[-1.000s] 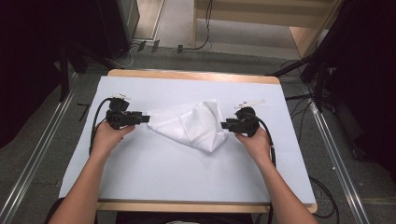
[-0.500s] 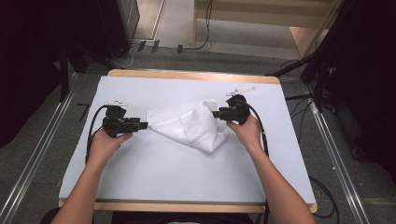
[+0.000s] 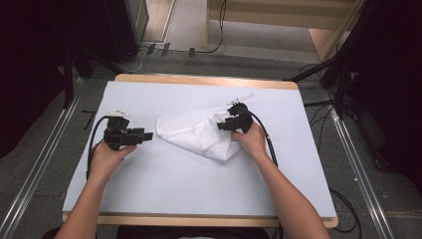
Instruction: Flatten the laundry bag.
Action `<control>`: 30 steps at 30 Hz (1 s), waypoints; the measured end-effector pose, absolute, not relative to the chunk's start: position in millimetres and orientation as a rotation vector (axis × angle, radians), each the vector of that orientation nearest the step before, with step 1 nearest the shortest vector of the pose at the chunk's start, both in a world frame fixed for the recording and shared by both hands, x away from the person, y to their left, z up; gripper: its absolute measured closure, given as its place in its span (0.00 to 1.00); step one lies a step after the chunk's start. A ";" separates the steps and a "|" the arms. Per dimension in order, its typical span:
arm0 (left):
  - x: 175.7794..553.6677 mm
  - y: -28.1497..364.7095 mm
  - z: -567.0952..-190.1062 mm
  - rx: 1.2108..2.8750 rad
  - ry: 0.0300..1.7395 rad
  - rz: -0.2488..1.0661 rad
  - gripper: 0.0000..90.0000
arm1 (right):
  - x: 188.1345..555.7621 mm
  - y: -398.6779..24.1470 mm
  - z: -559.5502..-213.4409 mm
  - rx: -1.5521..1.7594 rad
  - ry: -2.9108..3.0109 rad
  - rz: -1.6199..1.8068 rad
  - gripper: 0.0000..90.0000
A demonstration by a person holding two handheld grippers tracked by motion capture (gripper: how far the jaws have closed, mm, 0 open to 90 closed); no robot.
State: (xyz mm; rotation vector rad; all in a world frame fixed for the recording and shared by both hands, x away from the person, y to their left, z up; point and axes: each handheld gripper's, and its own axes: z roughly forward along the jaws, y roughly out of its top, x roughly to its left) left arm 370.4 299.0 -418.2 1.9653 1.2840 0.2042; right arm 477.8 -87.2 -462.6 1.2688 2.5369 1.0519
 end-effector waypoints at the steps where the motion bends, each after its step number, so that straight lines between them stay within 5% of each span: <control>1: 369.9 299.7 -418.7 1.961 1.286 0.208 0.56 | 477.3 -86.1 -462.6 1.252 2.542 1.041 0.69; 4: 368.2 301.2 -418.9 1.964 1.292 0.212 0.56 | 475.3 -83.1 -463.1 1.231 2.558 1.040 0.87; 8: 366.8 302.6 -419.7 1.963 1.300 0.213 0.56 | 476.7 -83.5 -464.0 1.227 2.560 1.042 0.96; 30: 366.0 303.5 -419.8 1.955 1.305 0.217 0.56 | 468.9 -84.3 -439.4 1.213 2.558 1.127 0.98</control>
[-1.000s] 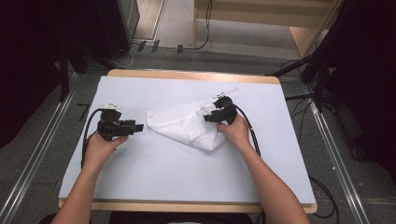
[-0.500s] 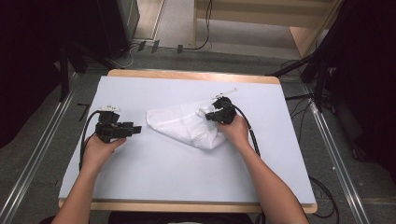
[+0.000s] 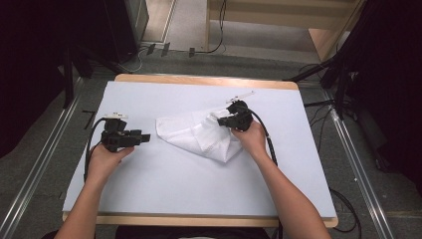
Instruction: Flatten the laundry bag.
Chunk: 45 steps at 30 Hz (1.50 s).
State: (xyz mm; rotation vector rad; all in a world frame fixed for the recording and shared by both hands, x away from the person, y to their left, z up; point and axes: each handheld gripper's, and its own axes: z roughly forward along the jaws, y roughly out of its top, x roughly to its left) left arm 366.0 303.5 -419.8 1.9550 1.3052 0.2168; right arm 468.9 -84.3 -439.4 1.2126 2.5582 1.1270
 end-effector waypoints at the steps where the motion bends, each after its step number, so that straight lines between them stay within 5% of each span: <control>1: 365.9 303.4 -419.6 1.951 1.305 0.217 0.56 | 467.5 -83.7 -437.7 1.203 2.555 1.138 0.98; 45: 389.4 275.9 -415.4 1.978 1.230 0.172 0.55 | 376.9 -49.1 -405.0 0.840 2.656 1.297 0.97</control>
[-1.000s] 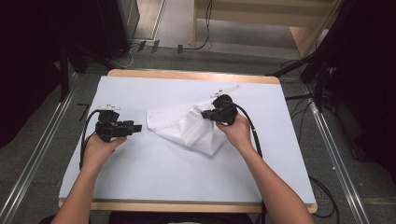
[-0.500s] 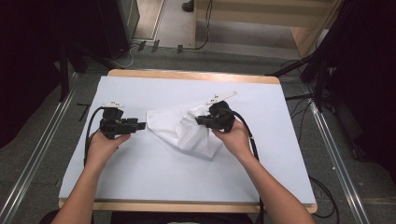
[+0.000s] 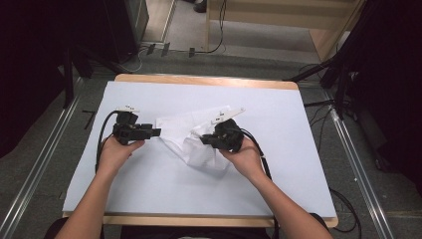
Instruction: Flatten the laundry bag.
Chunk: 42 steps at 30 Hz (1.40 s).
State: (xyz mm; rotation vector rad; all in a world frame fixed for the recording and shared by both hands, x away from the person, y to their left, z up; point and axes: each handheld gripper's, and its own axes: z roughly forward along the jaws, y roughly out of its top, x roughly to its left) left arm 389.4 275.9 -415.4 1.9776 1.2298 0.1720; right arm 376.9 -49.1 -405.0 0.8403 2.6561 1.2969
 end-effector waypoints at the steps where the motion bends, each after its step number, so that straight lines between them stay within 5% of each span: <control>1: 390.0 275.0 -415.5 1.980 1.230 0.173 0.55 | 372.4 -46.8 -405.9 0.839 2.666 1.299 0.97; 30: 403.3 257.0 -417.6 2.022 1.179 0.162 0.55 | 336.3 -27.1 -419.4 0.747 2.779 1.295 0.96; 42: 408.2 249.8 -418.0 2.027 1.159 0.156 0.55 | 321.6 -36.2 -401.9 0.702 2.750 1.362 0.78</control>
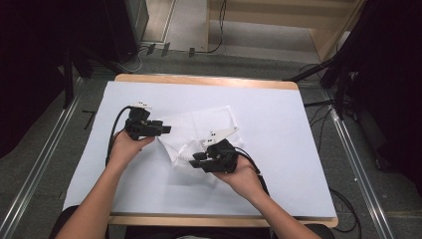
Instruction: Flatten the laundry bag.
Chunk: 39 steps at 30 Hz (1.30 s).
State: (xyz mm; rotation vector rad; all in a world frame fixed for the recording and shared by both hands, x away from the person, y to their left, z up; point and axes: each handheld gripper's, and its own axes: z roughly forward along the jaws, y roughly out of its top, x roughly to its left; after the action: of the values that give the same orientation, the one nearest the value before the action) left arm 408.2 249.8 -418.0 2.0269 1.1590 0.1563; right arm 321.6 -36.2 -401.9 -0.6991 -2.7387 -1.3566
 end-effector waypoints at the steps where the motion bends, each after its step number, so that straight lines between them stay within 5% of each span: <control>1: 408.4 249.1 -417.9 2.027 1.159 0.157 0.55 | 321.0 -37.3 -399.5 -0.700 -2.728 -1.365 0.77; 20: 409.0 248.1 -419.5 2.041 1.158 0.157 0.55 | 349.4 -63.1 -408.9 -0.876 -2.762 -1.348 0.83; 39: 389.0 270.3 -427.9 2.033 1.217 0.182 0.52 | 393.5 -48.4 -435.4 -0.920 -2.788 -1.274 0.68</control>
State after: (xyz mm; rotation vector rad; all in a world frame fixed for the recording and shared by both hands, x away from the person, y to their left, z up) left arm 389.0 270.3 -427.9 2.0333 1.2165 0.1821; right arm 393.5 -48.4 -435.4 -0.9196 -2.7881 -1.2735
